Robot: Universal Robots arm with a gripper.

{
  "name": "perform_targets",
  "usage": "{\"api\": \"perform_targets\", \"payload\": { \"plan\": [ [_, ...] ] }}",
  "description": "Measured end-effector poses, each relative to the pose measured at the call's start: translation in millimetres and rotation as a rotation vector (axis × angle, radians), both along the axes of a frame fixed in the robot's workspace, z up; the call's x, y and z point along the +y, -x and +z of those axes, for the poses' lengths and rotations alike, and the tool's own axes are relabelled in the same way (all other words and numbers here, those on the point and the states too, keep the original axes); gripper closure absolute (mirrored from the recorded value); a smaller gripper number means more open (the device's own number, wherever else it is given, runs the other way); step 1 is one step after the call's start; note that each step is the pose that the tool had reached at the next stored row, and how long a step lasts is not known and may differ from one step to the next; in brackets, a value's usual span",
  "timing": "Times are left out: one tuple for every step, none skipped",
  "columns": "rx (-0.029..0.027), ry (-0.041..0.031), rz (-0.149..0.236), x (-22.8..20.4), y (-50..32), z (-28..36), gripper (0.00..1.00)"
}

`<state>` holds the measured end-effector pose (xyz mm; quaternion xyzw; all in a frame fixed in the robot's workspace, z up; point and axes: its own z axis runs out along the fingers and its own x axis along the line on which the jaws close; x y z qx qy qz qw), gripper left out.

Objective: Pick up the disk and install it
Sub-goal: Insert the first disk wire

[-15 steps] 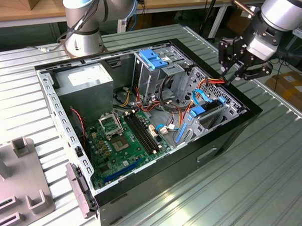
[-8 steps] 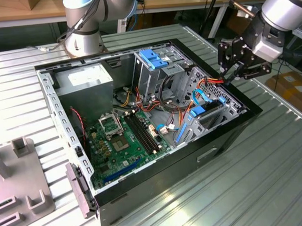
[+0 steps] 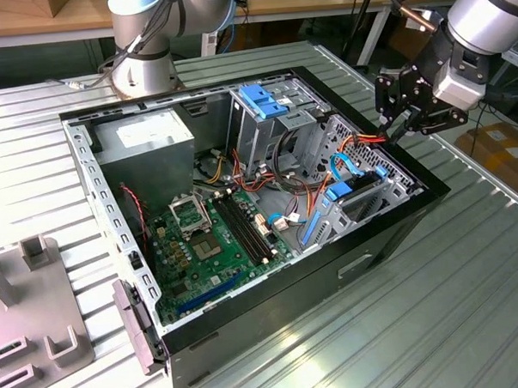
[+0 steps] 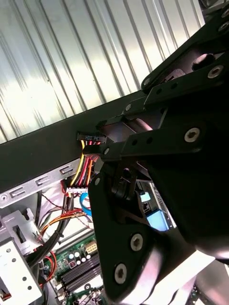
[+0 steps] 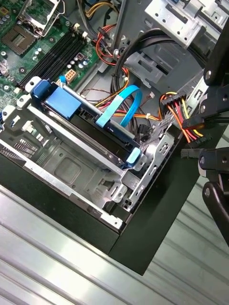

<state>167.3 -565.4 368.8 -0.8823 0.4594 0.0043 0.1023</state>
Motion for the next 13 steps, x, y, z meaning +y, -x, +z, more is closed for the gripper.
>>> {"api": "perform_targets", "payload": {
  "plan": [
    [0.0, 0.0001, 0.0, 0.0, 0.0, 0.0, 0.7],
    [0.0, 0.0, 0.006, 0.1, 0.1, 0.0, 0.7],
    [-0.0001, 0.0002, 0.018, 0.1, 0.1, 0.0, 0.7],
    [0.0, 0.0001, 0.036, 0.1, 0.1, -0.1, 0.7],
    [0.0, 0.0001, 0.049, 0.1, 0.0, -0.2, 0.7],
    [-0.0001, 0.0, 0.064, 0.1, 0.1, -0.3, 0.7],
    [-0.0008, 0.0, 0.079, 0.1, 0.1, -0.4, 0.7],
    [-0.0041, 0.0001, 0.099, 0.2, 0.1, -0.6, 0.7],
    [-0.0082, 0.0003, 0.113, 0.2, 0.0, -0.8, 0.7],
    [-0.0146, 0.0007, 0.131, 0.2, 0.0, -1.0, 0.7],
    [-0.0227, 0.001, 0.154, 0.2, 0.0, -1.2, 0.7],
    [-0.0333, 0.0015, 0.182, 0.2, 0.0, -1.5, 0.7],
    [-0.0436, 0.0019, 0.211, 0.1, 0.0, -1.8, 0.7]
  ]
}}
